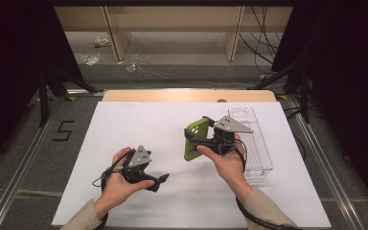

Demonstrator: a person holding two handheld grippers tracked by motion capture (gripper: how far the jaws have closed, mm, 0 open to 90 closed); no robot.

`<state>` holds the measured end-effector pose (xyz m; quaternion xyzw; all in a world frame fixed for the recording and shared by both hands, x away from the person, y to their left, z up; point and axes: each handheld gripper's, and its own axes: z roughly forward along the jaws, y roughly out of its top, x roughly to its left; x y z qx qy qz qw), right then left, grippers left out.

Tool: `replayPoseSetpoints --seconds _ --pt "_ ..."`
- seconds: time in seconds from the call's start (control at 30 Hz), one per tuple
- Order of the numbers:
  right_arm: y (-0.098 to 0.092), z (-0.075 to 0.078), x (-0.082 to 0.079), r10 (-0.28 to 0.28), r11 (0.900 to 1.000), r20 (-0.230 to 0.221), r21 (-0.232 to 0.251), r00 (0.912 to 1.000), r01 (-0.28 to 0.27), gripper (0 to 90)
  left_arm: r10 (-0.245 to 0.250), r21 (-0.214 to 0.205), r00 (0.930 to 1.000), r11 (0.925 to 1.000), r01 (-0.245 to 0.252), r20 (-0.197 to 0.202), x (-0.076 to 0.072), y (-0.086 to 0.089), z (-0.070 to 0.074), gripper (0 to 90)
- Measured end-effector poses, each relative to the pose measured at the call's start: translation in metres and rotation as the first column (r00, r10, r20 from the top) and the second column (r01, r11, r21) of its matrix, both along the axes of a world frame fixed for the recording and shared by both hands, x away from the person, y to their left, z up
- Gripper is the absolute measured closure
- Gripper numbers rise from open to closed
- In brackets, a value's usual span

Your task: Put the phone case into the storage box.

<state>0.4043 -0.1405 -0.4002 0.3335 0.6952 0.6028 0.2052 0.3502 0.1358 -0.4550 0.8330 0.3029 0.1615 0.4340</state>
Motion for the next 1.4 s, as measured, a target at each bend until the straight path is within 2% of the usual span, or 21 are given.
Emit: replayPoseSetpoints --seconds 0.57,0.97,1.4 --pt "-0.005 0.002 0.002 0.005 0.9998 -0.003 -0.018 1.0000 -0.005 17.0 0.018 0.017 0.9998 0.9997 -0.018 0.006 -0.004 0.013 -0.006 0.0" --pt "-0.012 0.005 0.006 0.052 0.9954 -0.023 -0.079 0.9984 -0.054 17.1 0.037 0.034 0.9993 0.9987 -0.037 0.008 -0.005 0.023 -0.009 0.0" --pt "-0.021 0.011 0.008 0.055 0.9950 -0.020 -0.083 0.9983 -0.056 17.0 0.049 0.041 0.9988 0.9979 -0.049 0.007 -0.005 0.028 -0.011 0.0"
